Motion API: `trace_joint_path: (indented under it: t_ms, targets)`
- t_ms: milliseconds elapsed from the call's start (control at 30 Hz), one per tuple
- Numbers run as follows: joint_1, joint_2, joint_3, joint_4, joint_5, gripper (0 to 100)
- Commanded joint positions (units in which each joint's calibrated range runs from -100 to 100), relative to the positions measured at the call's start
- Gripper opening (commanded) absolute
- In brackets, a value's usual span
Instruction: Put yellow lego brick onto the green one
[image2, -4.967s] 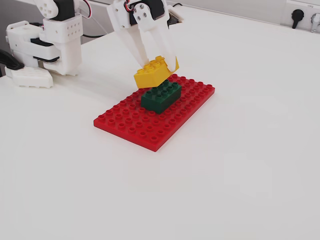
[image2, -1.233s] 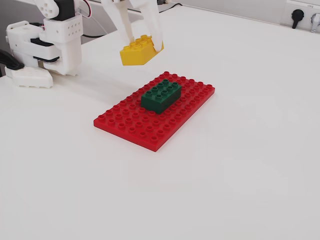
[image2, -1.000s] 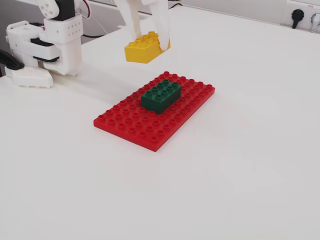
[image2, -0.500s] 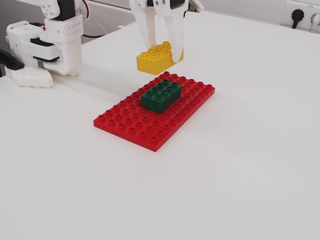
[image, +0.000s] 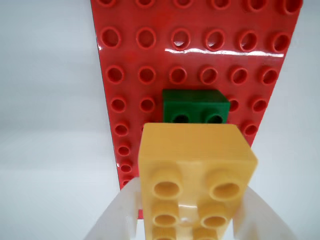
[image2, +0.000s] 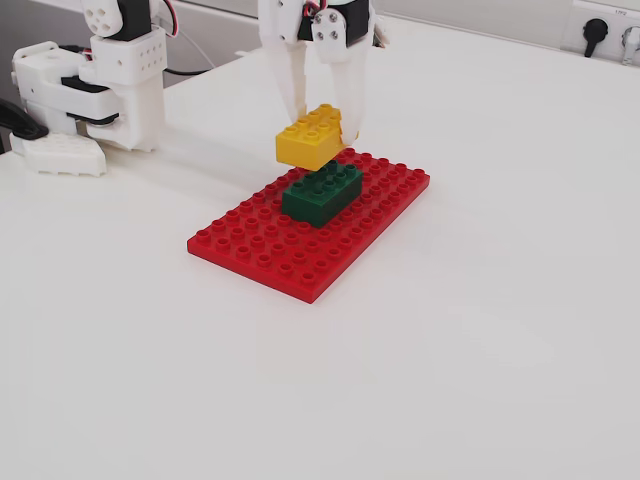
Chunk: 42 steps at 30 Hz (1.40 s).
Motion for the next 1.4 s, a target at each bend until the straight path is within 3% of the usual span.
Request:
trace_joint_path:
  t_ms: [0,667,1367]
  targets:
    - [-0.25,-1.01,2.64,-3.14,0.40,11]
    - [3.36,-1.10,2.19,-3.48,5.35,11]
    - [2.92,-0.18,0.20,-5.21,2.17,11]
